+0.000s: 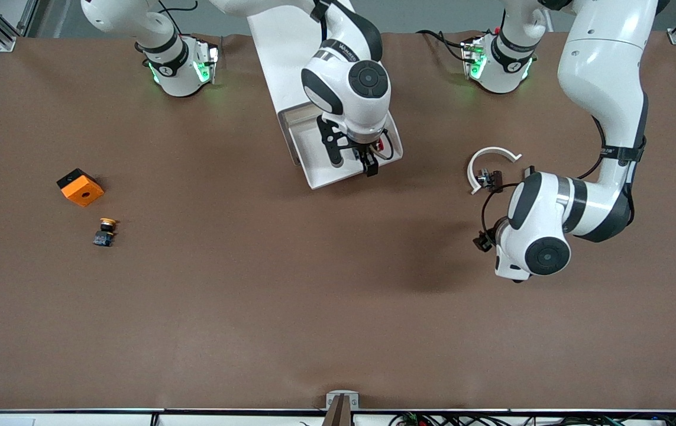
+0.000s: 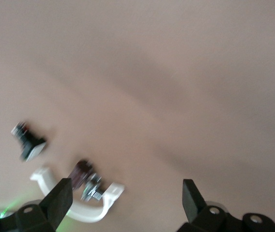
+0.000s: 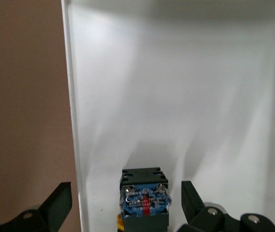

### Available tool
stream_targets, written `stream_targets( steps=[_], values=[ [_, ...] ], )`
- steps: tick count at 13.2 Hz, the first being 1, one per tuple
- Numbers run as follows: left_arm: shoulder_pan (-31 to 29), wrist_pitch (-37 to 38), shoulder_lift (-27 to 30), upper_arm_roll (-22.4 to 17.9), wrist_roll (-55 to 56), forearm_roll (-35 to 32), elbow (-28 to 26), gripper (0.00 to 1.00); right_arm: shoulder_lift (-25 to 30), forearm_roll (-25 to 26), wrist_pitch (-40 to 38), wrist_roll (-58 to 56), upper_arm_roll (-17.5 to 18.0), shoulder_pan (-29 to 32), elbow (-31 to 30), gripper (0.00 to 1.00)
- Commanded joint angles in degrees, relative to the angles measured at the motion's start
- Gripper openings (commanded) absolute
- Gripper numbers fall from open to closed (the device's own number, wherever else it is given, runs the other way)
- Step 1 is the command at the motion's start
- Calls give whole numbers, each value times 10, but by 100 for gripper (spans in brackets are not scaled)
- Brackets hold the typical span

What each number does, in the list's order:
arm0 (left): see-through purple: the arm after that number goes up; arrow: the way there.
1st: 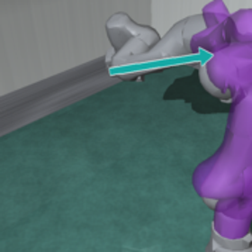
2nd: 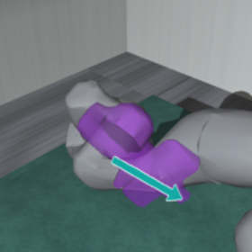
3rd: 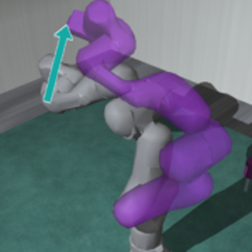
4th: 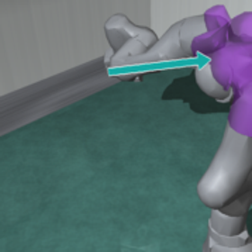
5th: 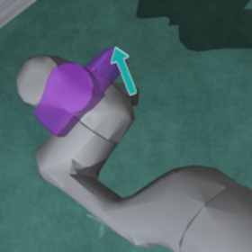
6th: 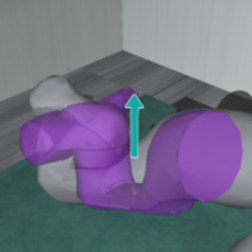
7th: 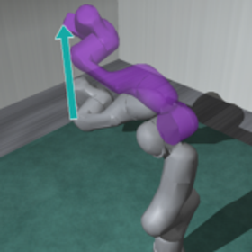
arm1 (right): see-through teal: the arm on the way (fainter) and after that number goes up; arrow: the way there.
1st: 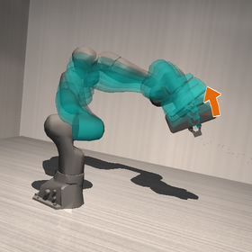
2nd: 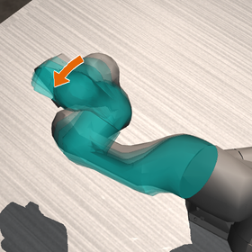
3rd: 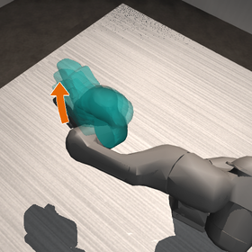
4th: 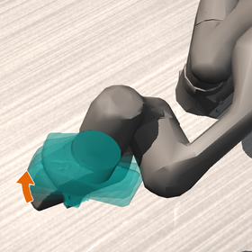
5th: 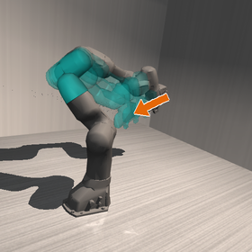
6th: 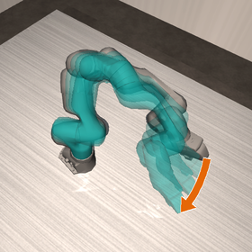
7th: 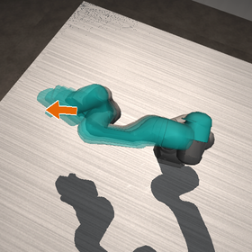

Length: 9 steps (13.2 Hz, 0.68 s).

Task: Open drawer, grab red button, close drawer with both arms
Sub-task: 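Lift the red button with the right gripper while the left gripper withdraws, then carry the red button out of the drawer toward the orange block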

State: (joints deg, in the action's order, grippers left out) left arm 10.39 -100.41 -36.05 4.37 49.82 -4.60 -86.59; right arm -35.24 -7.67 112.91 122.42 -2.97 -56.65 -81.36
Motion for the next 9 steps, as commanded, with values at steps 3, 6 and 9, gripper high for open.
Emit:
stream_targets(
  steps=[3, 6, 9],
  values=[
    [-5, -136, 30, 4, -9, -11, -22, 100, -4, -3, -9, 1, 3, -1, 14, 100],
    [-10, -196, 30, 4, -7, -11, -21, 100, -1, -3, -9, -2, 3, -4, 14, 100],
    [-8, -203, 29, 3, -14, -19, -19, 100, -2, -3, -9, -2, 4, -5, 16, 94]
  ],
)
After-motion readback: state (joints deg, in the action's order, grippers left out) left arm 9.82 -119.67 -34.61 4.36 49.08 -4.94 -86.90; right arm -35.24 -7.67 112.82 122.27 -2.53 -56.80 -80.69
